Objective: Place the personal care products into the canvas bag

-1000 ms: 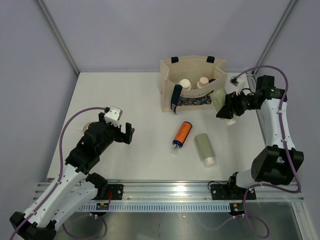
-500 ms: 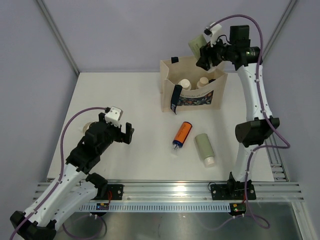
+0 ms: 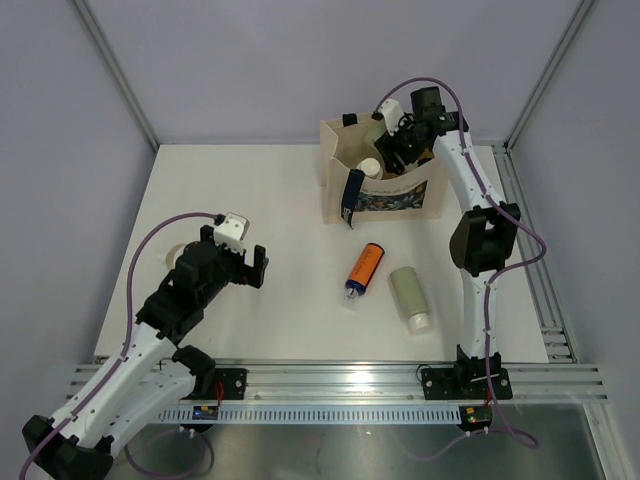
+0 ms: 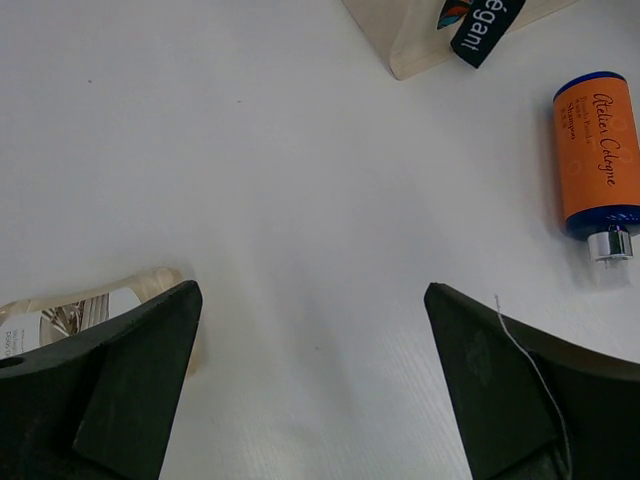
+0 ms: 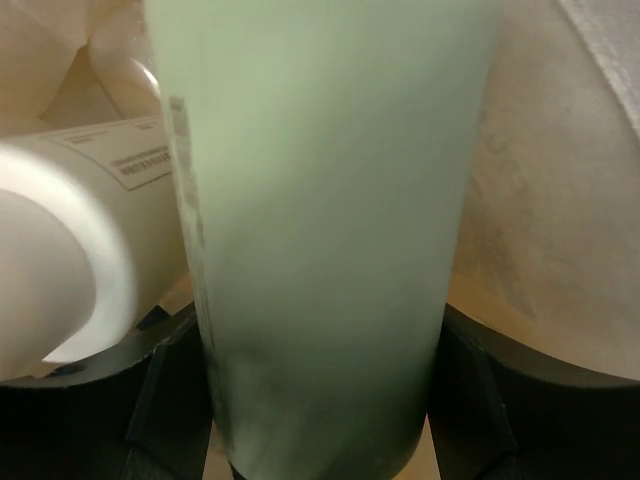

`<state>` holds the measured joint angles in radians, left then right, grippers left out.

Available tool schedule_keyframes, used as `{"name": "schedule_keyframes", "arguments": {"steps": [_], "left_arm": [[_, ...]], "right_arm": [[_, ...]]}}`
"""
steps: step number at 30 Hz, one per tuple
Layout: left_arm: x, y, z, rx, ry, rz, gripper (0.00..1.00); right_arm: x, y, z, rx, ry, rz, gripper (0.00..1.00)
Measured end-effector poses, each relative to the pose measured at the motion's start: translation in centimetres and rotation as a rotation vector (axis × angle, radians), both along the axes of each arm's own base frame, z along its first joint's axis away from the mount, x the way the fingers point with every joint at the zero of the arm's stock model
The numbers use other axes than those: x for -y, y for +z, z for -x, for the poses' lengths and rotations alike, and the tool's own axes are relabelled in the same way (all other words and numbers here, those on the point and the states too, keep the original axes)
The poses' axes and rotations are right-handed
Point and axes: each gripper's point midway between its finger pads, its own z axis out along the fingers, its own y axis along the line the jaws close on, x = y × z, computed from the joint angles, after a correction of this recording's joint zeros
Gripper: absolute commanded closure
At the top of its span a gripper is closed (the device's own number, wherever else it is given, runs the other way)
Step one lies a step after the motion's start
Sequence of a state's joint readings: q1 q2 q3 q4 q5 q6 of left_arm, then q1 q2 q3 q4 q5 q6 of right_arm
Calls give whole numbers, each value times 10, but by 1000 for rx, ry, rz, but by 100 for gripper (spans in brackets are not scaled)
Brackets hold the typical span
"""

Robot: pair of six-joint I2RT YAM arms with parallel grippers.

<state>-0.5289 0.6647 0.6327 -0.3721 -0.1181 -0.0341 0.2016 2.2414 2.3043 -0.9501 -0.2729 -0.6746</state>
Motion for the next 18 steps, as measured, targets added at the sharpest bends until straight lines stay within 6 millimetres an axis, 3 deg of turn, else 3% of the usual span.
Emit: {"name": "schedule_keyframes", "arguments": {"steps": [1,5,8,14,18], "left_arm": [[0,0,0,0,0,0,1],[0,0,0,1,3,0,1],[-2,0,-1,-1,17,4,1],[-2,-4,-2,-62,118,109,1],[-7,-14,2,-150,232,202,1]], "right_arm": [[1,-2,-1,2,1,4,45],[0,-12,2,-5,8,19,17],[1,-11,1,9,7,23,2],[4,0,6,19,-16,15,1],[6,42,15,83,-40,-20,0]]}}
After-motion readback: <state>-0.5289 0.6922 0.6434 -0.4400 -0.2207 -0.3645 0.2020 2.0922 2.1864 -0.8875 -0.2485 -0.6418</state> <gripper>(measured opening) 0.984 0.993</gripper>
